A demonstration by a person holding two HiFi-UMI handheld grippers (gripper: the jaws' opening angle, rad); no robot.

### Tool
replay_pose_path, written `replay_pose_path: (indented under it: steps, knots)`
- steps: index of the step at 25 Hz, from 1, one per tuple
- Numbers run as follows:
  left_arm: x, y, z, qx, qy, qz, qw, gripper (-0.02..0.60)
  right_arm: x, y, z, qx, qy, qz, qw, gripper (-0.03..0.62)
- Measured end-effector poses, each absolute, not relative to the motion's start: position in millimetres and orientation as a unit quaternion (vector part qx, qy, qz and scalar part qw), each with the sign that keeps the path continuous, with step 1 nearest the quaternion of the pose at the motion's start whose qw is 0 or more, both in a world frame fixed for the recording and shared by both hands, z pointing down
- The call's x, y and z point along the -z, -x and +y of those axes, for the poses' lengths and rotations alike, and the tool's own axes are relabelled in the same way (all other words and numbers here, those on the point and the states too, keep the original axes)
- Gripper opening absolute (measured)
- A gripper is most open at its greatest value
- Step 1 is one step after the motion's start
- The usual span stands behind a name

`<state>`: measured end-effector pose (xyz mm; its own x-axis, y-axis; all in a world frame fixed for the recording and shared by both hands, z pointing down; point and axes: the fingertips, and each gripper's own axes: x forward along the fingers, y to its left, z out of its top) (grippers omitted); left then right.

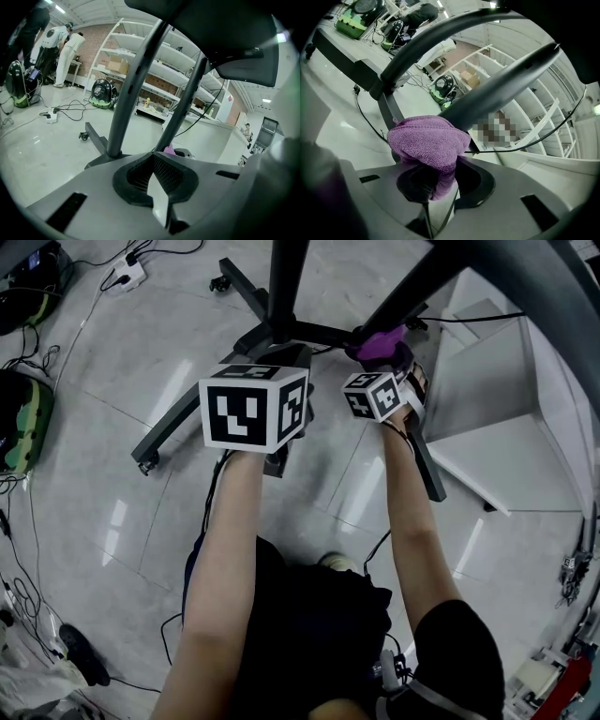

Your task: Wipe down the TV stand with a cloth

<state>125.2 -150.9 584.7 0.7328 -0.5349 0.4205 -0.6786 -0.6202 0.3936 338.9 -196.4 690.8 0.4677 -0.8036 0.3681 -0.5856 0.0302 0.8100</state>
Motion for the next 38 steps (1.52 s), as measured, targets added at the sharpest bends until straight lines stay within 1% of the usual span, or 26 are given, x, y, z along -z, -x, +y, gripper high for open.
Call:
replay_pose_path:
  steps: [6,12,16,19,22,25,30,33,38]
  knots:
    - [-579.7,-121.3,-149.8,-0.132,-0.890,-0.347,0.265,0.006,-688.2,-336.6,-191.4,0.096,-0.689,-0.515,0.501,0.098]
    - [-568.2,-115.8,-148.7,-0.123,-0.889,-0.358,0.256,0.006,-678.9,-334.5,-175.7,0.075,-0.699,-0.532,0.472,0.098]
    - [-556.5,-110.5,-147.4,-0.116,-0.888,-0.369,0.250,0.006,-670.0,-319.8,-159.3,0.054,-0.703,-0.554,0.442,0.098]
    - [-545.8,-103.0,-145.9,-0.118,-0.887,-0.380,0.236,0.006,-662.7,-295.9,-149.2,0.038,-0.693,-0.588,0.416,0.098]
    - [-536.9,-89.9,-144.2,-0.120,-0.883,-0.394,0.224,0.006,-652.6,-260.1,-145.7,0.040,-0.667,-0.632,0.393,0.098]
    - [-531.1,-66.1,-141.2,-0.116,-0.877,-0.410,0.224,0.006,-642.9,-208.0,-150.5,0.040,-0.631,-0.685,0.362,0.098]
    - [-531.3,5.9,-142.1,-0.137,-0.863,-0.446,0.194,0.006,-624.8,-103.5,-158.3,0.042,-0.566,-0.761,0.314,0.098]
    - [-543.4,61.0,-137.0,-0.145,-0.850,-0.471,0.187,0.006,-618.7,-39.6,-153.9,0.072,-0.510,-0.799,0.310,0.098]
    - [-580.9,139.4,-116.3,-0.143,-0.825,-0.507,0.206,0.006,-624.1,52.8,-135.3,0.138,-0.405,-0.844,0.323,0.098]
